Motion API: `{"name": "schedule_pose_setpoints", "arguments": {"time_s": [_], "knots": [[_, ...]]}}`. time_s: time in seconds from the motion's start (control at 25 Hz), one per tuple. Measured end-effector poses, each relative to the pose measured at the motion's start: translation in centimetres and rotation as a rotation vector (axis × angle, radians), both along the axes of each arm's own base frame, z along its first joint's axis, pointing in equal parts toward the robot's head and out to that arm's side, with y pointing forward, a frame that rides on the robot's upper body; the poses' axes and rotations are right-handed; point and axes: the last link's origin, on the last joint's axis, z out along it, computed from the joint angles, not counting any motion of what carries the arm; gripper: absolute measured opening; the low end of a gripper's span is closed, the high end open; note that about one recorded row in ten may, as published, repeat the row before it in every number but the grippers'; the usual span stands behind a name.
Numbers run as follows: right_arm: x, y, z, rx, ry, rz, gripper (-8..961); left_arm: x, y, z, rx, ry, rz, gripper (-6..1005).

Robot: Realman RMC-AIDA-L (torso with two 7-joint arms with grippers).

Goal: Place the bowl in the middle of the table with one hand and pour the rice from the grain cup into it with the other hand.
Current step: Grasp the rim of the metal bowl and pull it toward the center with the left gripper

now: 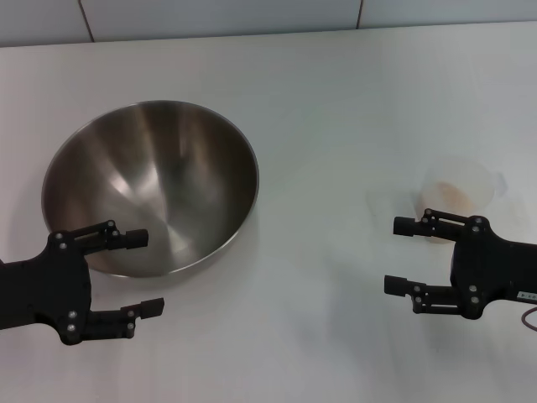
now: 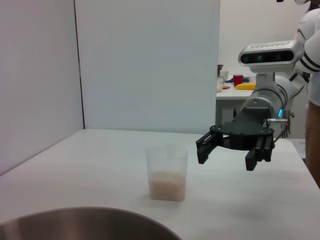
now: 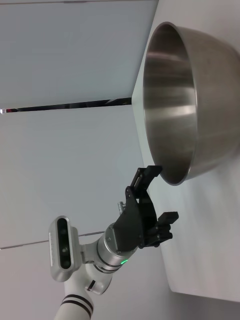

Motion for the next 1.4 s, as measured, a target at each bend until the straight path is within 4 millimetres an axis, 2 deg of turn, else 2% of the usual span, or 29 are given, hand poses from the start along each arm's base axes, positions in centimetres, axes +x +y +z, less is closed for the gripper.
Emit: {"name": "schedule_pose_setpoints", "arguments": {"time_s": [0.48, 0.52, 0.8, 0.84, 0.88, 1.0, 1.04, 1.08, 1.12, 1.32, 1.4], "knots": [[-0.2, 0.2, 0.0, 0.001, -0.001, 0.007, 788, 0.1, 0.3, 0.2, 0.007, -0.011, 0.014, 831], [-0.2, 0.3, -0.1, 0.002, -0.002, 0.008, 788, 0.3, 0.7, 0.6, 0.025, -0.032, 0.039, 831], [-0.4, 0.6, -0.2, 0.003, -0.002, 0.017, 788, 1.6, 3.9, 3.9, 0.051, -0.184, 0.306, 830], [-0.5, 0.6, -0.2, 0.002, 0.000, 0.018, 788, 2.1, 5.3, 5.2, 0.058, -0.226, 0.406, 830], [-0.5, 0.7, -0.3, 0.001, 0.001, 0.020, 788, 2.1, 5.3, 5.2, 0.058, -0.226, 0.406, 830], [-0.7, 0.8, -0.3, 0.001, 0.002, 0.026, 788, 2.6, 7.5, 7.4, 0.075, -0.264, 0.582, 832], [-0.8, 0.9, -0.3, 0.002, 0.000, 0.033, 788, 2.9, 8.7, 8.3, 0.081, -0.233, 0.685, 832], [-0.8, 0.9, -0.3, 0.002, 0.000, 0.033, 789, 2.9, 8.7, 8.3, 0.081, -0.233, 0.685, 831], [-0.8, 1.0, -0.3, 0.005, -0.001, 0.038, 789, 3.3, 9.9, 9.0, 0.094, -0.139, 0.800, 831], [-0.9, 1.0, -0.4, 0.024, -0.008, 0.070, 789, 4.1, 11.2, 9.7, 0.080, -0.013, 0.932, 828], [-1.0, 1.0, -0.4, 0.027, -0.006, 0.072, 788, 4.6, 11.2, 9.5, 0.011, 0.037, 0.986, 827]]}}
